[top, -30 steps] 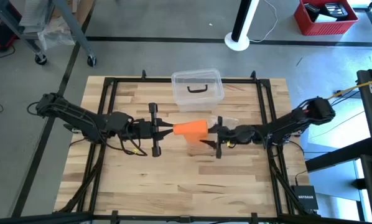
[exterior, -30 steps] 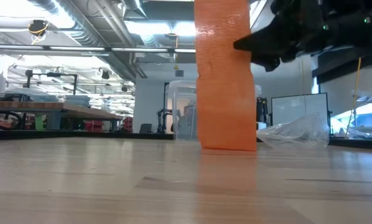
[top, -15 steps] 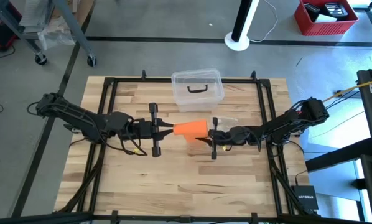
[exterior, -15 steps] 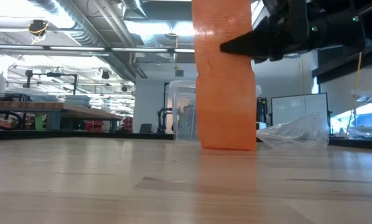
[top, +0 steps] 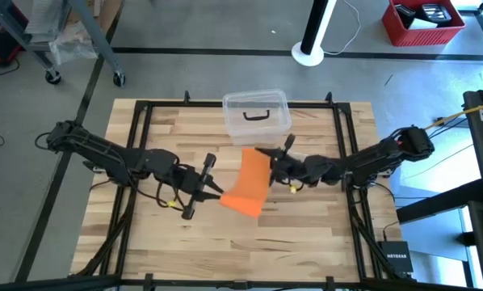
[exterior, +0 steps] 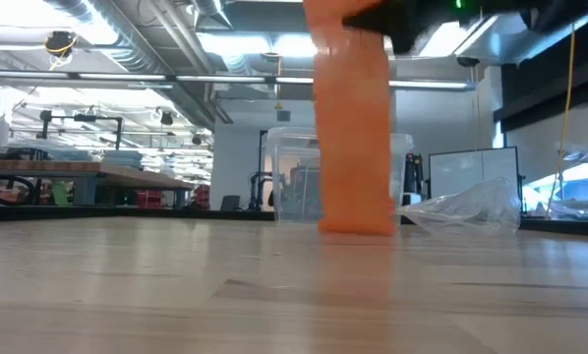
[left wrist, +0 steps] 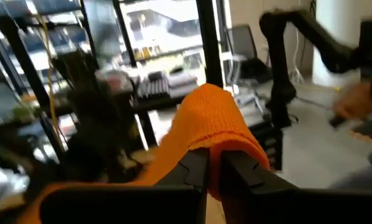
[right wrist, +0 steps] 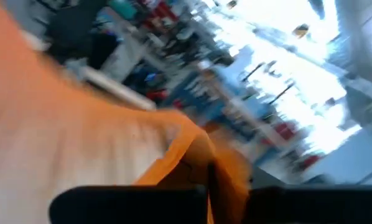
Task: Roll bandage
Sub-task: Roll the orange bandage
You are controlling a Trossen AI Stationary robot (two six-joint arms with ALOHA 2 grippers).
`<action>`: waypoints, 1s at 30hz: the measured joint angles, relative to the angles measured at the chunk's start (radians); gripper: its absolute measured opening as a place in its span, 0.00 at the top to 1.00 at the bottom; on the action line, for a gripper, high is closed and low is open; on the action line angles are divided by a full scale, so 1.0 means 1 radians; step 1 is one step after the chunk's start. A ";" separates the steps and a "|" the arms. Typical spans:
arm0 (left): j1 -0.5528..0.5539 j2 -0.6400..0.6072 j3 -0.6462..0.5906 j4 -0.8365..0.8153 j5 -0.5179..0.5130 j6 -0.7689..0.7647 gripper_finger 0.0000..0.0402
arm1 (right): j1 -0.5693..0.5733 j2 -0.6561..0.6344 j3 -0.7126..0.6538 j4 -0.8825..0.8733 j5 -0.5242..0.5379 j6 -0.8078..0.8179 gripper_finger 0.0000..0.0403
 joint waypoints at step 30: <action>-0.020 0.124 -0.001 -0.130 0.113 -0.175 0.96 | -0.004 -0.093 0.594 -0.678 0.155 -0.267 1.00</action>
